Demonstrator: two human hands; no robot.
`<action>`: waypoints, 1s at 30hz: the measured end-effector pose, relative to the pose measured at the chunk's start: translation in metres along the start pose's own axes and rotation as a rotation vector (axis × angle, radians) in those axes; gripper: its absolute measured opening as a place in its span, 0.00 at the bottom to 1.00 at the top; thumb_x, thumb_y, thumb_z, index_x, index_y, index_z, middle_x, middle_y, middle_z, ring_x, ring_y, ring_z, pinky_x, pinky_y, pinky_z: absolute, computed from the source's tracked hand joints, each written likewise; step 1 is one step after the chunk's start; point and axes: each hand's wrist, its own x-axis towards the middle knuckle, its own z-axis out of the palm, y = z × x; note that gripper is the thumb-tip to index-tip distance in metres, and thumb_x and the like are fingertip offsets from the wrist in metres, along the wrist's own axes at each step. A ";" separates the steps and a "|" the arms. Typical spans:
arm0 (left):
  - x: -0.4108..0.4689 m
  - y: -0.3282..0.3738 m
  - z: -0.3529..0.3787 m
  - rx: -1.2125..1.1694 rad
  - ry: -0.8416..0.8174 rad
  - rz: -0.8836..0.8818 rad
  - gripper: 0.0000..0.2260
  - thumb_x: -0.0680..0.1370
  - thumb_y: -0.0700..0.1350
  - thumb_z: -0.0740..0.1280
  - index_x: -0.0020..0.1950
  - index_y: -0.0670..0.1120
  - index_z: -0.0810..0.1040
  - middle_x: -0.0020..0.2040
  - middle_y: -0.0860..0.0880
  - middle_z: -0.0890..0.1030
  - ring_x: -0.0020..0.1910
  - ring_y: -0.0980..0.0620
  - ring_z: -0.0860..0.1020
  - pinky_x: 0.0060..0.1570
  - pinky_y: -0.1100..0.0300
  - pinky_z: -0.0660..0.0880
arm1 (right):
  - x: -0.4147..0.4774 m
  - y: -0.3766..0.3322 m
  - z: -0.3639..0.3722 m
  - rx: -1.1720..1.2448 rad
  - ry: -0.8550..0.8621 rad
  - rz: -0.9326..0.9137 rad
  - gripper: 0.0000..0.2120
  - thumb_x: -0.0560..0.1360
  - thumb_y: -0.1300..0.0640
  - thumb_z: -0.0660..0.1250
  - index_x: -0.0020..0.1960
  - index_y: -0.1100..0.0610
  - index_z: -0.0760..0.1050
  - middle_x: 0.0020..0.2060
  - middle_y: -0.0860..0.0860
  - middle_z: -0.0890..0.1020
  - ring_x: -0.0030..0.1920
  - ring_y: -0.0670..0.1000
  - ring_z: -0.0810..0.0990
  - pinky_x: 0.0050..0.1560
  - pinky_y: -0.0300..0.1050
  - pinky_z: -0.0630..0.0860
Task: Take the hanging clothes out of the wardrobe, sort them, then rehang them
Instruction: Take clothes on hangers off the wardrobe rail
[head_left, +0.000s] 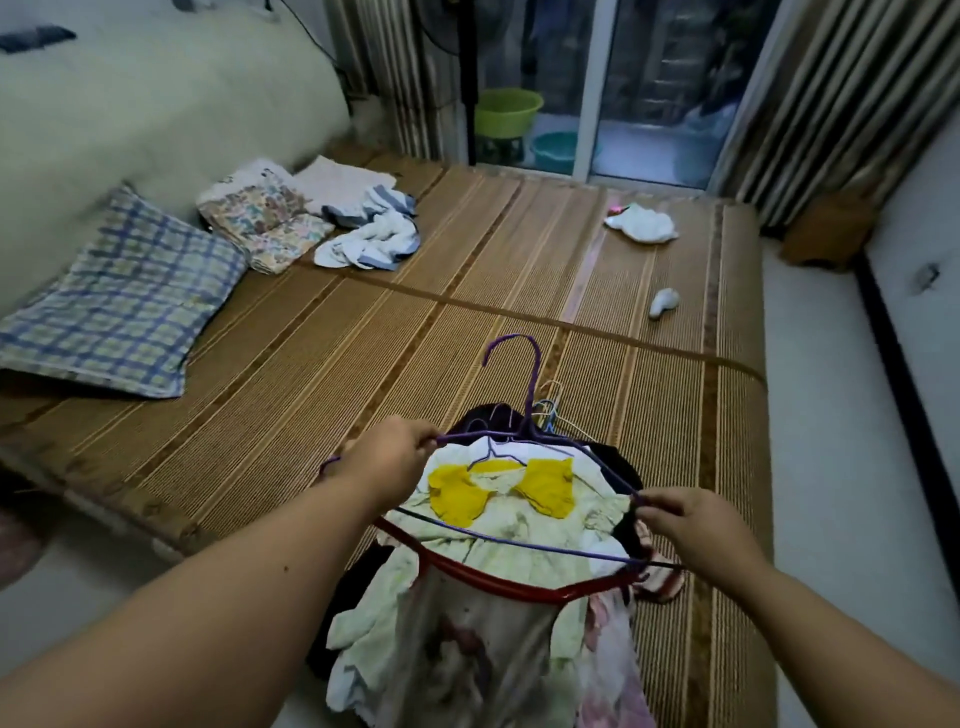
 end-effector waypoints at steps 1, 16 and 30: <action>0.015 0.001 0.006 0.017 -0.020 -0.004 0.09 0.80 0.48 0.59 0.53 0.54 0.79 0.37 0.52 0.78 0.34 0.52 0.75 0.38 0.54 0.70 | 0.014 0.005 0.001 -0.011 -0.003 0.020 0.11 0.75 0.54 0.68 0.56 0.52 0.81 0.50 0.49 0.84 0.50 0.48 0.80 0.50 0.45 0.75; 0.131 -0.019 0.097 -0.025 -0.057 -0.308 0.20 0.78 0.50 0.64 0.70 0.54 0.69 0.71 0.44 0.65 0.69 0.45 0.66 0.67 0.50 0.66 | 0.183 0.032 0.070 -0.230 -0.234 0.156 0.19 0.80 0.53 0.60 0.70 0.54 0.68 0.63 0.55 0.77 0.61 0.54 0.75 0.49 0.41 0.69; 0.048 -0.026 0.027 0.049 -0.127 -0.261 0.28 0.77 0.53 0.65 0.75 0.57 0.59 0.78 0.49 0.52 0.76 0.48 0.55 0.72 0.49 0.58 | 0.169 -0.094 0.125 -0.552 -0.440 -0.507 0.28 0.77 0.43 0.62 0.74 0.45 0.59 0.74 0.50 0.61 0.73 0.52 0.61 0.69 0.46 0.64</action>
